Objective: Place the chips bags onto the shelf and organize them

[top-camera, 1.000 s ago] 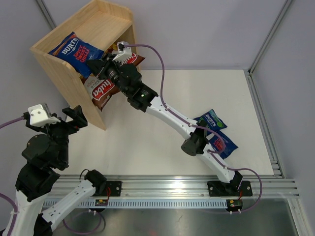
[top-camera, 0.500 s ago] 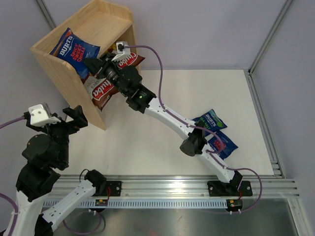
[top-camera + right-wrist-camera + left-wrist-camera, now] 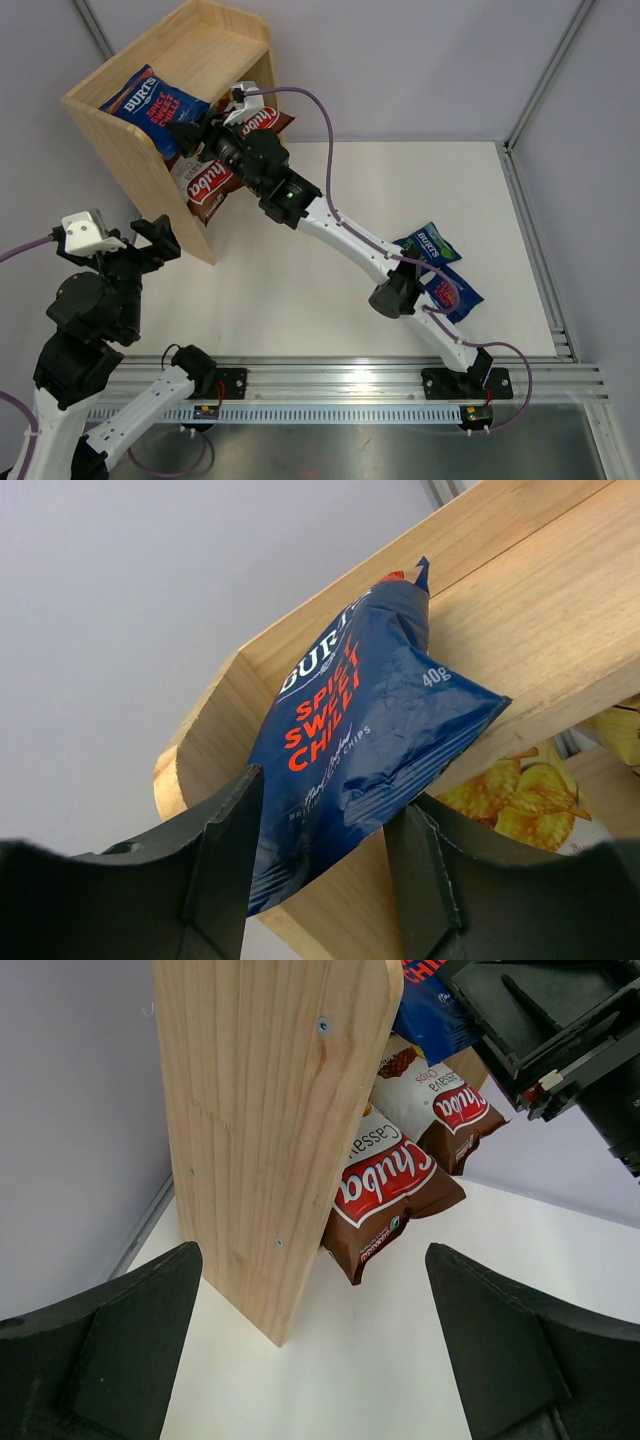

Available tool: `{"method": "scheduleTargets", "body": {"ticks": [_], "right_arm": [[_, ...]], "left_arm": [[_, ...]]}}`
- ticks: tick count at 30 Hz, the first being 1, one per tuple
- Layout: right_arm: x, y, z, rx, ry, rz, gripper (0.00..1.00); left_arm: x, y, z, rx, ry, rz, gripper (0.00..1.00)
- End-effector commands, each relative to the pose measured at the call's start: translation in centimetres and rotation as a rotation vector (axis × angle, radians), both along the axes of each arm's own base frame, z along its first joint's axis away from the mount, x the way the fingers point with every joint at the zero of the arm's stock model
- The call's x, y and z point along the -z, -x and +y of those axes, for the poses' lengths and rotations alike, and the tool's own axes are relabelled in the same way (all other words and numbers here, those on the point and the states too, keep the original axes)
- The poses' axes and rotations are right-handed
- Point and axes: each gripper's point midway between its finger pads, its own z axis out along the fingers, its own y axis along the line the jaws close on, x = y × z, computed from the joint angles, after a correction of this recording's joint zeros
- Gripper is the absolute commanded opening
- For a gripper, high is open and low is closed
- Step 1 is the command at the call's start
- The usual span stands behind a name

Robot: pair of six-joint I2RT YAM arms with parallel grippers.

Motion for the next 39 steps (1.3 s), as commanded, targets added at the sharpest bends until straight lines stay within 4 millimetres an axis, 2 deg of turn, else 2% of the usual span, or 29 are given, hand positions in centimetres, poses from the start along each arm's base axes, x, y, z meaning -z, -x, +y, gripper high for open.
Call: {"method": "scheduleTargets", "body": {"ticks": [1,3,4,8,11,15,16,26,27,28,30,31,36,39], "right_arm": [[-5.4,0.7,-4.1,0.084,-0.001,-0.050,0.59],[-5.2,0.3,-4.6,0.111,0.022,-0.044,0.63],[-4.4,0.1,-4.7,0.123,0.061,-0.026,0.64],[-4.1,-0.1,-5.3,0.148,0.090,-0.014,0.63],[-4.4,0.1,-5.7,0.152,0.089,-0.012,0.58],[-4.6,0.4,-5.8,0.137,0.082,-0.005,0.44],[-4.5,0.5,-5.7,0.127,0.081,-0.004,0.36],[-3.1,0.5,-3.2,0.043,0.021,0.031,0.15],[-2.5,0.4,-2.8,0.039,0.020,0.048,0.14],[-3.4,0.5,-2.9,0.032,-0.019,0.034,0.14],[-2.9,0.4,-2.4,0.023,-0.039,0.049,0.13],[-3.4,0.5,-2.4,0.019,-0.057,0.046,0.13],[-2.0,0.1,-1.2,-0.001,-0.083,0.067,0.13],[-2.1,0.1,-1.1,-0.006,-0.098,0.061,0.13]], "left_arm": [[-0.6,-0.1,-0.3,0.019,0.001,-0.025,0.97],[-0.6,-0.2,-0.4,0.022,0.000,-0.024,0.96],[-0.5,-0.2,-0.5,0.024,0.000,-0.023,0.96],[-0.4,-0.3,-0.6,0.028,-0.004,-0.020,0.96],[-0.4,-0.4,-0.7,0.028,-0.006,-0.015,0.96],[-0.3,-0.5,-0.8,0.030,-0.007,-0.013,0.96],[-0.3,-0.5,-0.8,0.030,-0.006,-0.014,0.96],[-0.4,-0.3,-0.5,0.025,-0.003,-0.025,0.96],[-0.4,-0.2,-0.5,0.027,-0.003,-0.026,0.96],[-0.4,-0.3,-0.6,0.028,-0.004,-0.025,0.96],[-0.4,-0.2,-0.5,0.027,-0.003,-0.026,0.96],[-0.5,-0.2,-0.5,0.027,-0.001,-0.029,0.96],[-0.6,0.0,-0.3,0.023,0.003,-0.037,0.96],[-0.5,0.0,-0.2,0.020,0.003,-0.036,0.96]]}}
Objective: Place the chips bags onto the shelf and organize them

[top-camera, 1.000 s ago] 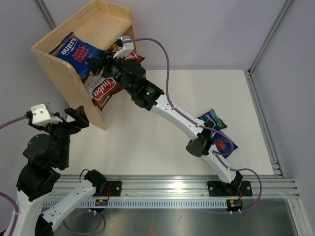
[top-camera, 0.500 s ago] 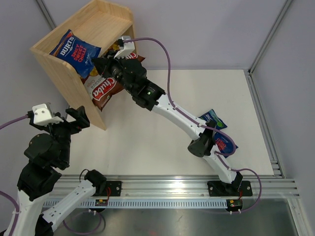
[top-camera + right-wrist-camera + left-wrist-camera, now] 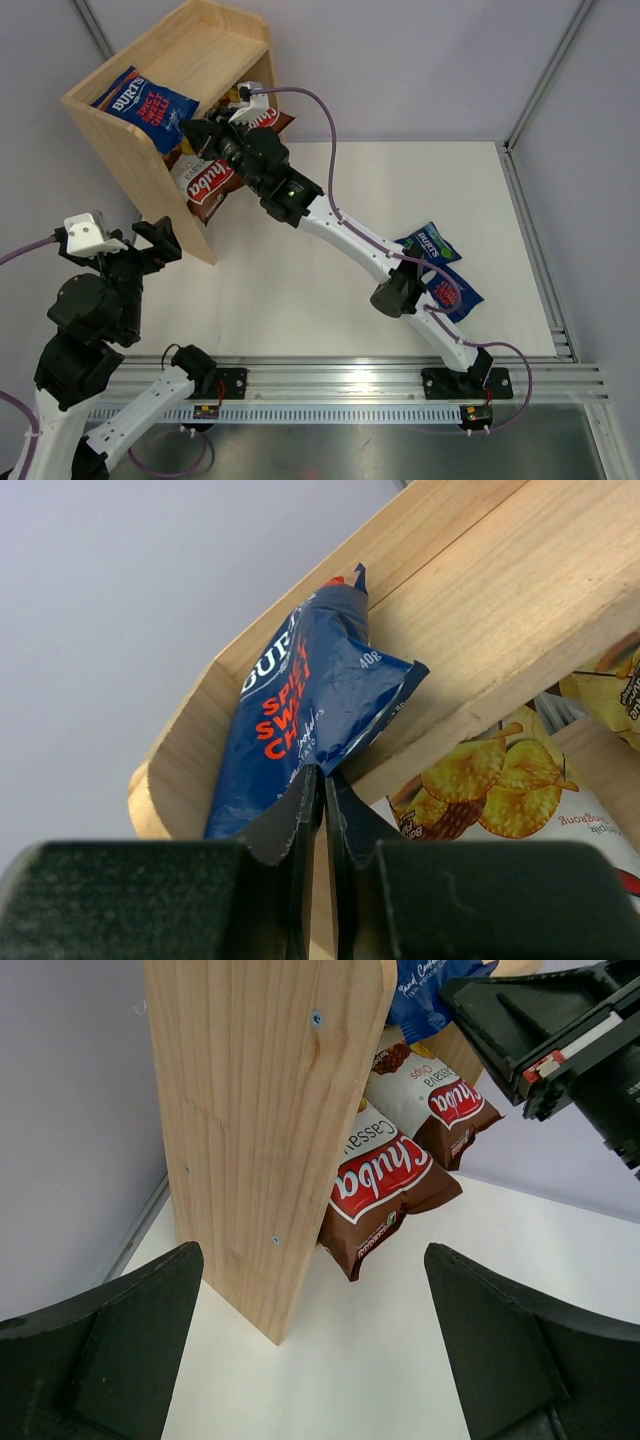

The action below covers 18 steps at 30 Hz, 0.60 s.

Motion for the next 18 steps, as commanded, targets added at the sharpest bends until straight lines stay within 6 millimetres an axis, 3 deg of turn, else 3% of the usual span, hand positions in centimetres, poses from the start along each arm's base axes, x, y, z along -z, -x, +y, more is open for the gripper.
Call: {"method": "scheduleTargets", "body": {"ticks": [1,7,9,13,14,16,17,18], "right_arm": [[-2.3,0.7,-0.2,-0.021,-0.087,-0.035,0.13],[-3.0,0.8,-0.6,-0.005,-0.079,-0.057,0.16],[-3.5,0.9,-0.9,0.001,-0.073,-0.072,0.23],[-3.3,0.6,-1.8,0.029,-0.016,-0.070,0.50],[-4.4,0.9,-2.6,0.038,-0.020,-0.080,0.55],[-3.6,0.3,-3.1,0.058,0.018,-0.065,0.67],[-4.7,0.7,-3.9,0.063,0.014,-0.077,0.73],[-4.3,0.5,-4.0,0.068,0.028,-0.070,0.87]], "left_arm": [[-0.8,0.0,0.0,0.004,0.007,-0.037,0.96],[-0.9,0.0,0.0,0.007,0.008,-0.039,0.96],[-0.8,0.0,-0.1,0.007,0.005,-0.036,0.96],[-0.8,0.0,0.0,0.002,0.006,-0.037,0.96],[-0.8,-0.1,0.0,0.002,0.004,-0.035,0.96],[-0.8,-0.2,-0.1,0.002,0.002,-0.032,0.96],[-0.7,-0.2,-0.1,0.002,0.000,-0.028,0.96],[-0.6,-0.3,-0.1,0.002,0.001,-0.027,0.96]]}}
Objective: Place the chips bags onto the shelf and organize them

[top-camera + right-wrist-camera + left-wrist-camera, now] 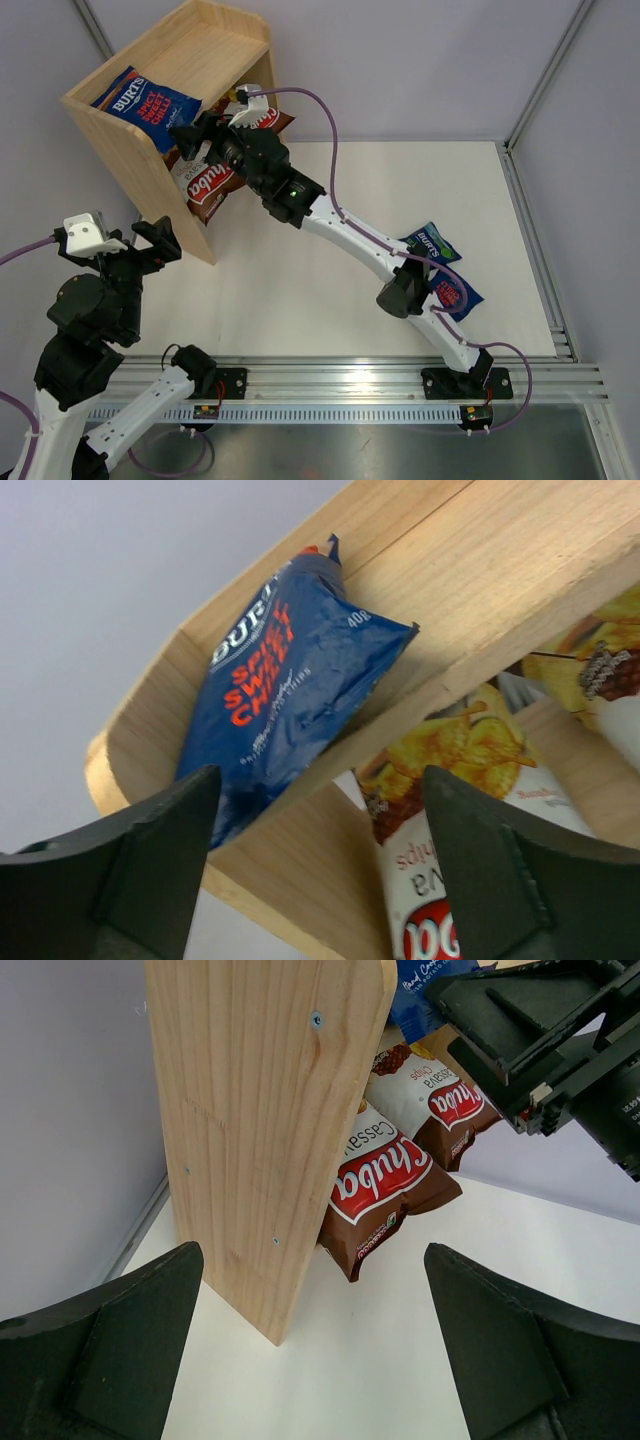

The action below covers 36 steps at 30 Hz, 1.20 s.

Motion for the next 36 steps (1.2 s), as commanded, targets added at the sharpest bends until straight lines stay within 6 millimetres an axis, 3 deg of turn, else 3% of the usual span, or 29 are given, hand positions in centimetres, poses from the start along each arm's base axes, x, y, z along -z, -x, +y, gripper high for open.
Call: {"method": "scheduleTargets", "body": {"ticks": [1,3,7,11,14,16,17,19,20,21,24,25,27,28,29,30,31,36], "right_arm": [[-6.0,0.9,-4.1,0.048,-0.036,-0.067,0.92],[-6.8,1.1,-5.0,0.059,-0.026,-0.073,0.99],[-7.6,2.0,-6.7,0.060,0.007,-0.088,0.99],[-8.7,3.5,-10.4,0.084,0.035,-0.109,1.00],[-7.7,4.2,-13.8,0.111,0.094,-0.083,1.00],[-5.2,3.5,-16.9,0.151,0.188,-0.028,0.99],[-3.9,3.9,-19.4,0.172,0.225,0.005,0.99],[0.2,2.1,-24.7,0.232,0.326,0.125,0.99],[2.6,2.6,-27.6,0.250,0.362,0.188,0.99],[5.3,1.2,-32.2,0.332,0.401,0.283,1.00],[11.6,3.0,-40.0,0.448,0.444,0.447,0.99],[14.0,3.4,-44.5,0.547,0.446,0.514,1.00],[17.0,4.1,-48.5,0.606,0.449,0.612,0.99],[18.0,3.9,-52.0,0.680,0.418,0.653,0.99],[20.6,4.5,-52.3,0.629,0.413,0.718,0.99],[21.7,4.6,-53.2,0.629,0.403,0.750,0.99],[23.9,4.5,-55.2,0.661,0.400,0.808,0.99],[28.6,4.6,-56.7,0.717,0.306,0.962,0.99]], "left_arm": [[-0.6,-0.4,-0.3,0.005,-0.002,-0.022,0.96],[-0.6,-0.4,-0.4,0.011,0.001,-0.025,0.96],[-0.7,-0.5,-1.4,0.066,0.004,-0.037,0.99],[-0.6,-0.8,-2.7,0.129,0.000,-0.040,0.99],[-0.7,-0.9,-3.6,0.178,-0.005,-0.038,0.99],[-0.3,-1.0,-5.3,0.266,-0.018,-0.031,0.99],[-0.2,-1.0,-5.9,0.297,-0.019,-0.026,0.99],[0.7,-1.0,-7.8,0.395,-0.028,0.006,0.99],[1.4,-0.8,-9.0,0.455,-0.032,0.039,0.99],[2.0,-1.0,-9.7,0.486,-0.040,0.070,0.99],[3.4,-0.4,-12.3,0.631,-0.051,0.119,0.99],[4.3,-0.3,-13.1,0.668,-0.053,0.141,0.99],[5.3,0.2,-14.5,0.753,-0.051,0.167,0.99],[5.7,0.4,-14.9,0.776,-0.047,0.176,0.99],[6.8,0.5,-15.5,0.803,-0.048,0.200,0.99],[7.2,0.5,-15.7,0.814,-0.052,0.208,0.99],[7.6,0.5,-15.8,0.823,-0.053,0.219,0.99],[10.0,0.6,-15.8,0.821,-0.053,0.270,0.99]]}}
